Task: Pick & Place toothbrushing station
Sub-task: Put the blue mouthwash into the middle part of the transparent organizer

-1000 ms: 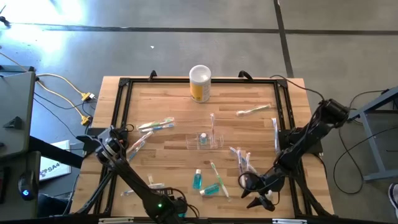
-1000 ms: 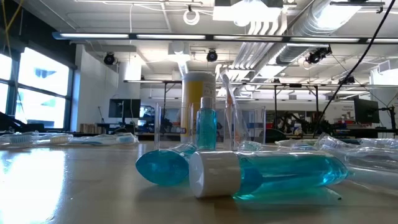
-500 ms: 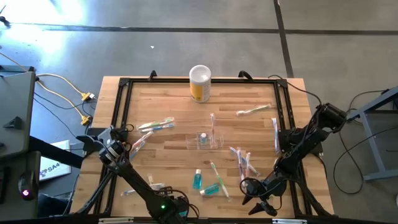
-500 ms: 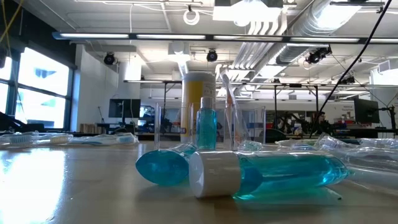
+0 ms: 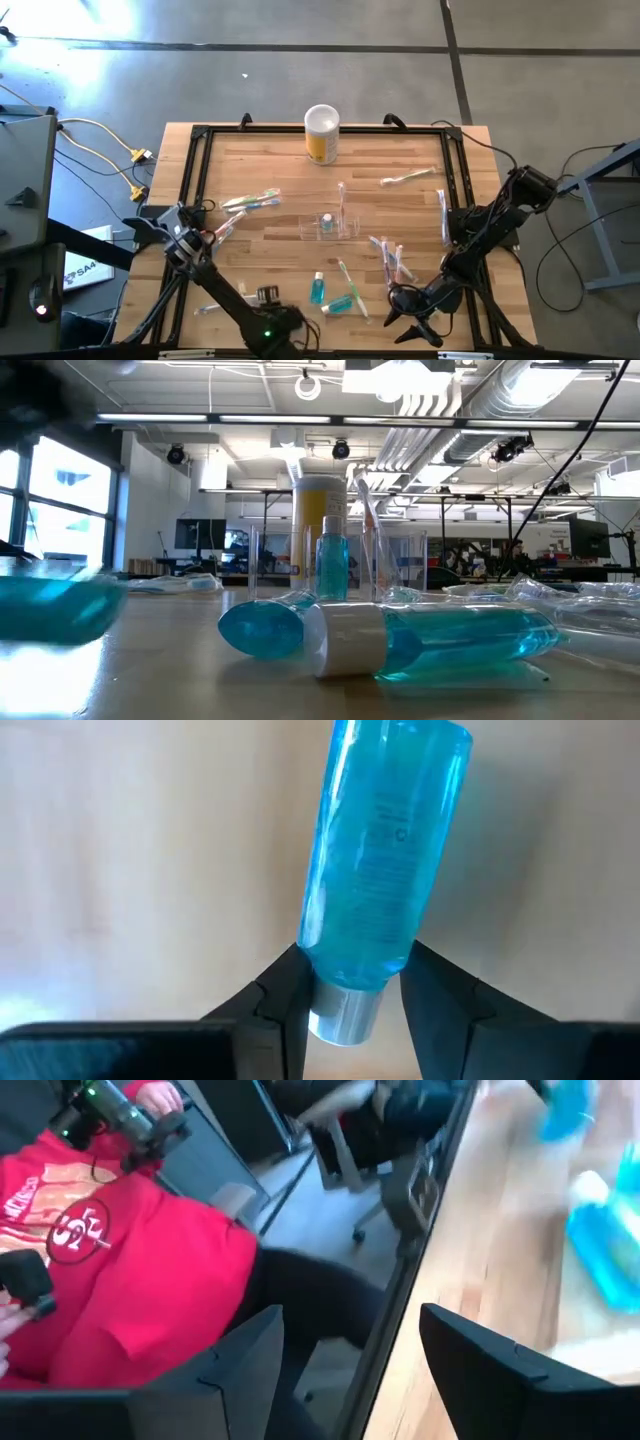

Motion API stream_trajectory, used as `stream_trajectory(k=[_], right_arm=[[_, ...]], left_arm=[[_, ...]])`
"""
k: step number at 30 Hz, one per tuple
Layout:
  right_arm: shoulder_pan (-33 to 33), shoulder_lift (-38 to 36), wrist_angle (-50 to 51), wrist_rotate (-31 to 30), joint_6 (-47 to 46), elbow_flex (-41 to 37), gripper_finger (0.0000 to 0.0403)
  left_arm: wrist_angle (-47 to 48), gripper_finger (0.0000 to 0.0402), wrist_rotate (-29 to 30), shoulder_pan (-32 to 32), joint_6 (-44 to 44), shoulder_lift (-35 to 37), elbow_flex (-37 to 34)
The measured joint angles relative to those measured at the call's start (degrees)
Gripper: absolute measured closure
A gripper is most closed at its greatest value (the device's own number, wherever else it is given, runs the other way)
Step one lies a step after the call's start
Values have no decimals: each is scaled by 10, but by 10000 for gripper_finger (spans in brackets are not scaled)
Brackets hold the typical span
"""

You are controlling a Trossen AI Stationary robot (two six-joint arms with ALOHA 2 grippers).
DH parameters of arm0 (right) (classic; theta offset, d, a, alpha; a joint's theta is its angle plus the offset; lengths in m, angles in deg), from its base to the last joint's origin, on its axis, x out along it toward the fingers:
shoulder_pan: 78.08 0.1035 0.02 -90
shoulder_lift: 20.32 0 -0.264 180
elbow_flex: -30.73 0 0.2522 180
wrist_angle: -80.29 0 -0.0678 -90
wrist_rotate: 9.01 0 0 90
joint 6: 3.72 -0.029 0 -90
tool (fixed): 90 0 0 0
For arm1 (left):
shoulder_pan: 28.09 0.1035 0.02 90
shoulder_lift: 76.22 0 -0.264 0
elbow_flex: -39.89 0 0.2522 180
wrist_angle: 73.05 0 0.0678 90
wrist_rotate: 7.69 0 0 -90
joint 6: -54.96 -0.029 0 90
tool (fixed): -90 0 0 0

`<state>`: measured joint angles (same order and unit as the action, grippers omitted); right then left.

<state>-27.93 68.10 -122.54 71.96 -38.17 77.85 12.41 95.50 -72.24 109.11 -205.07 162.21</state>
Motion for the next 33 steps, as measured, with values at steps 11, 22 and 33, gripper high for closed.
stream_trajectory(k=[11,22,33], right_arm=[[-76,-1,-110,-14,48,0,176],[-208,-2,-159,143,-15,0,176],[-233,-2,-99,92,7,0,176]], left_arm=[[97,284,200,7,-114,8,178],[65,284,239,63,-303,-1,183],[6,284,234,104,-449,-13,183]])
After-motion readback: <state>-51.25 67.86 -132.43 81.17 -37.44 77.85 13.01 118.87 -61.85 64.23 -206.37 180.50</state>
